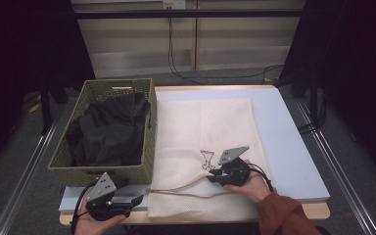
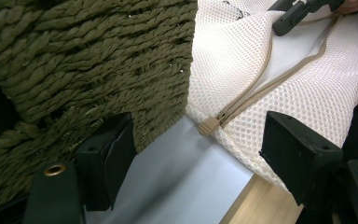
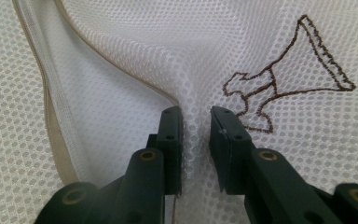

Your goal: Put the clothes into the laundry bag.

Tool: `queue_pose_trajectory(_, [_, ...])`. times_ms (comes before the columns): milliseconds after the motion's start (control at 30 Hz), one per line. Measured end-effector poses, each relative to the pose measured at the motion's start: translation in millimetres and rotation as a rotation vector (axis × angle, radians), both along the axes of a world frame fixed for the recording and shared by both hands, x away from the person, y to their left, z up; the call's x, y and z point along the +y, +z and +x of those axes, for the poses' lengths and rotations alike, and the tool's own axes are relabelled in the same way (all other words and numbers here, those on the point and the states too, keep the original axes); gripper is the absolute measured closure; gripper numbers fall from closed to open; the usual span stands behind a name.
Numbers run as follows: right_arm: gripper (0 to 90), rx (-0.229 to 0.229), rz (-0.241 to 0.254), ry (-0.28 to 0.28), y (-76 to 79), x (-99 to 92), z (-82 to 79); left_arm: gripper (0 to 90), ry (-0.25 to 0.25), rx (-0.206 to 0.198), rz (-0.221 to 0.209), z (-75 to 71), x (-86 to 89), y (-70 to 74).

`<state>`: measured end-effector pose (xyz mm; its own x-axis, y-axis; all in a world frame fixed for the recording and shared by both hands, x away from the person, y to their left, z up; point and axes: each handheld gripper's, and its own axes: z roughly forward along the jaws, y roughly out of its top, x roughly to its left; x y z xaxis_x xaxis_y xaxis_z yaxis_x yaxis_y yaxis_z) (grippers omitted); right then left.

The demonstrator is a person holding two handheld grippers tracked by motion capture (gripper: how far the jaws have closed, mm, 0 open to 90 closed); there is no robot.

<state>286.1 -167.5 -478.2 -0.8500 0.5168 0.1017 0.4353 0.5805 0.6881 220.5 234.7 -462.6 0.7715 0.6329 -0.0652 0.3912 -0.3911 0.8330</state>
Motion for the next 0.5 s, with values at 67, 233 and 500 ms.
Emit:
queue_pose_trajectory(67, [77.1,0.026,0.015,-0.003,-0.2,-1.4,3.3,25.4,-0.006,0.002,-0.012,0.4,0.5,-0.4])
queue_pose_trajectory(233, [84.0,0.082,0.047,-0.034,-1.6,-5.4,10.1,25.4,-0.005,0.006,-0.015,1.3,0.6,-0.9])
queue_pose_trajectory(500, [86.4,0.122,0.066,-0.051,0.3,-6.9,12.5,24.7,-0.002,0.01,-0.018,1.1,1.1,-0.7])
